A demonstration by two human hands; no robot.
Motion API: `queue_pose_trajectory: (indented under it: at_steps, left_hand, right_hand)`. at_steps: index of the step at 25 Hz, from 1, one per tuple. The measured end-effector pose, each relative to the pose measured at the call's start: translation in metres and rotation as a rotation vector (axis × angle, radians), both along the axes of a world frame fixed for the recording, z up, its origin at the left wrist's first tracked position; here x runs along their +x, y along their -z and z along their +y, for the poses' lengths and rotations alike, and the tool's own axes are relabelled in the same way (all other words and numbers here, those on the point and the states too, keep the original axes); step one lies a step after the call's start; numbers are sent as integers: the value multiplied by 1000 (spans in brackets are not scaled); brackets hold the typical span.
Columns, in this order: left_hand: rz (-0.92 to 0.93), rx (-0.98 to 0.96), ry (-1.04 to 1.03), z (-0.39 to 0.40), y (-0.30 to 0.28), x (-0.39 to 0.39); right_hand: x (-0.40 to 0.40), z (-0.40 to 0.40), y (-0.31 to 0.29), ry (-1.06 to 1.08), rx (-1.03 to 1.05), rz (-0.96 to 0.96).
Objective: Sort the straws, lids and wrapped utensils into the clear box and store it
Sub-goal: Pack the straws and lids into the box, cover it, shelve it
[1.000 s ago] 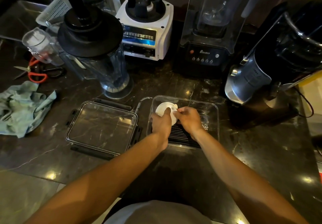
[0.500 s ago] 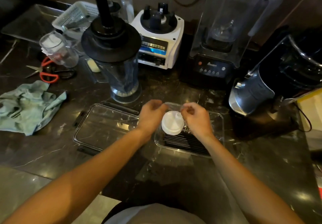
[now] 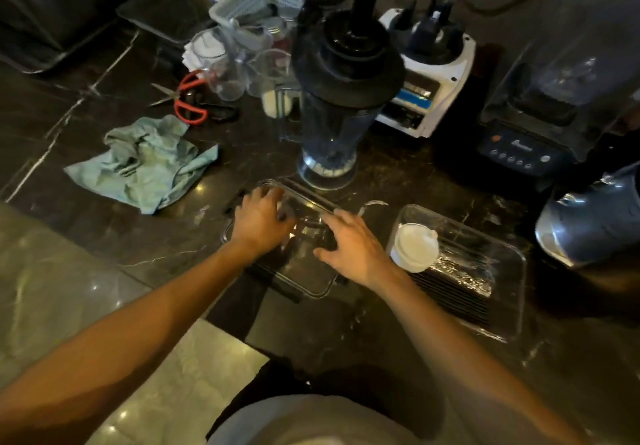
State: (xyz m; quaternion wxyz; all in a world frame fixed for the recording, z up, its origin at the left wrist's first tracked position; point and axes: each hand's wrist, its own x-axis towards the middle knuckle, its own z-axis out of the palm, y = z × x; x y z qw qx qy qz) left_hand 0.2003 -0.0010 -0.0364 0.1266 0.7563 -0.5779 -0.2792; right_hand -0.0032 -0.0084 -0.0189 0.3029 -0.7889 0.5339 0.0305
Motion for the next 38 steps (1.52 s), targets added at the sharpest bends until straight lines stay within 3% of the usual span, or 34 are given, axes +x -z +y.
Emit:
queue_pose_trajectory:
  at_steps: [3, 8, 11, 22, 26, 28, 32, 38]
  left_hand:
    - [-71, 87, -78, 10, 18, 33]
    - [56, 93, -215, 13, 41, 61]
    - [-36, 112, -249, 1, 44, 67]
    - [95, 135, -204, -9, 44, 98]
    - [662, 190, -506, 1, 22, 91]
    - [831, 176, -571, 4, 5, 89]
    - [978, 104, -620, 8, -35, 84]
    - [1141, 33, -707, 10, -62, 91]
  right_hand:
    - [20, 11, 24, -62, 24, 62]
    - [29, 18, 44, -111, 13, 155]
    - [30, 21, 54, -123, 5, 221]
    - [22, 23, 56, -84, 49, 151]
    - [17, 24, 47, -51, 55, 59]
    - [14, 23, 41, -13, 78, -20]
    - [1, 21, 24, 35, 143, -158]
    - [-29, 10, -10, 125, 0, -386]
